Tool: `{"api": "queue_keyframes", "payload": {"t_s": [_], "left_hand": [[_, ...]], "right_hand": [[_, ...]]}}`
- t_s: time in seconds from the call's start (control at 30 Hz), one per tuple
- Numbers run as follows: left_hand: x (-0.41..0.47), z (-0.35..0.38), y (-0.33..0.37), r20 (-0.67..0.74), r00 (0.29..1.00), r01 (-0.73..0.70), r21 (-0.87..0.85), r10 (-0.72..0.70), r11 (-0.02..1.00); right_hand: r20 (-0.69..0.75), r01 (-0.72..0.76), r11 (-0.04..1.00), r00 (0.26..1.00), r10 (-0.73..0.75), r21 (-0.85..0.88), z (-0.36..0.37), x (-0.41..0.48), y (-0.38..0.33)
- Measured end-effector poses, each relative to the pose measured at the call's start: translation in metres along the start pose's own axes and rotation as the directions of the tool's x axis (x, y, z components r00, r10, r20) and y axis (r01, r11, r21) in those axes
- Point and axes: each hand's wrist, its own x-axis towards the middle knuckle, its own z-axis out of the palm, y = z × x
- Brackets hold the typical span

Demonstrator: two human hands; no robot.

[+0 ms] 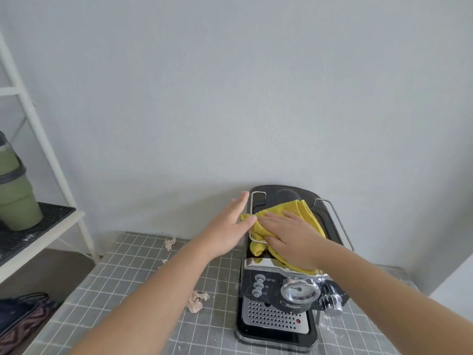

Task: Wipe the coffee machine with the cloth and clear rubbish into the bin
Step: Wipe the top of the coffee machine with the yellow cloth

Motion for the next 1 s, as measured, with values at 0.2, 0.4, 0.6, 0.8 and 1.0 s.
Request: {"api": "queue_keyframes", "payload": {"t_s": [0.2,0.4,0.6,0.8,1.0], "left_hand": [[-0.013,0.012,0.005,0.044,0.999,-0.003,0.188,-0.005,0.982],[-0.013,0.018,0.002,0.012,1.000,0.017,0.170,-0.019,0.985],[-0.011,0.026,0.001,-0.044,0.999,0.014,0.279,-0.001,0.960],[-0.001,0.026,-0.006,-0.060,0.998,-0.012,0.245,0.028,0.970],[0.013,0.018,-0.004,-0.019,0.999,-0.041,0.205,0.046,0.978]], "right_hand": [[0.066,-0.027,0.999,0.998,0.025,0.026,-0.009,0.031,0.016],[0.005,-0.114,0.992,0.993,0.115,-0.059,-0.010,0.053,0.017],[-0.040,-0.178,0.983,0.983,0.179,0.034,0.002,0.028,0.012],[-0.114,-0.198,0.960,0.968,0.223,0.196,0.013,-0.034,-0.012],[-0.291,-0.277,0.960,0.915,0.279,0.048,0.035,-0.059,-0.049]]}}
